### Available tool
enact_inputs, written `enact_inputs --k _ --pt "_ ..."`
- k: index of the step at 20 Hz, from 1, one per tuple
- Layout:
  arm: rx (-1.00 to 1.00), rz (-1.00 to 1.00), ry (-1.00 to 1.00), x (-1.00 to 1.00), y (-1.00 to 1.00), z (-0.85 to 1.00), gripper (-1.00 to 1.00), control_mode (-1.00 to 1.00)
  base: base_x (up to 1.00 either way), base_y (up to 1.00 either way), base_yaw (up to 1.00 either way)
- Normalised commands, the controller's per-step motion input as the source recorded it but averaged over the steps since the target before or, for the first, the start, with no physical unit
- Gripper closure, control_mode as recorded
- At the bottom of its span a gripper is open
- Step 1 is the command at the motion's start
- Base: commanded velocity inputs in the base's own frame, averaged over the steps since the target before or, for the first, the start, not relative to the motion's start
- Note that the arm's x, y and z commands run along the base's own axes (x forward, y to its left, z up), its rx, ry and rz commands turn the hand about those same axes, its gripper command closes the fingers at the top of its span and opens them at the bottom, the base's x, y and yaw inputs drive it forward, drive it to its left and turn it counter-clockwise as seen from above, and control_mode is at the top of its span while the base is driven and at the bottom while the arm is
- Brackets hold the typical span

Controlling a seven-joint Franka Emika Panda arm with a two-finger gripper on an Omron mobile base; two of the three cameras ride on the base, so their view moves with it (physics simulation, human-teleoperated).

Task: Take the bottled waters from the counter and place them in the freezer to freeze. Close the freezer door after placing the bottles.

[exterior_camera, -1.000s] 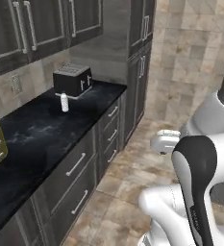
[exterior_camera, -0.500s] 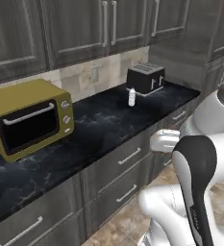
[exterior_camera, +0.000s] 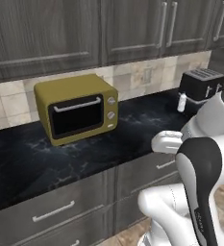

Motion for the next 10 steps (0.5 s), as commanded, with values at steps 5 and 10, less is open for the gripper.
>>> enact_inputs --k 5,10 --pt "0.0 0.0 0.0 0.0 0.0 0.0 -1.0 1.0 0.33 0.01 0.24" --pt "0.0 0.0 0.0 0.0 0.0 0.0 -1.0 1.0 0.55 -0.02 0.07"
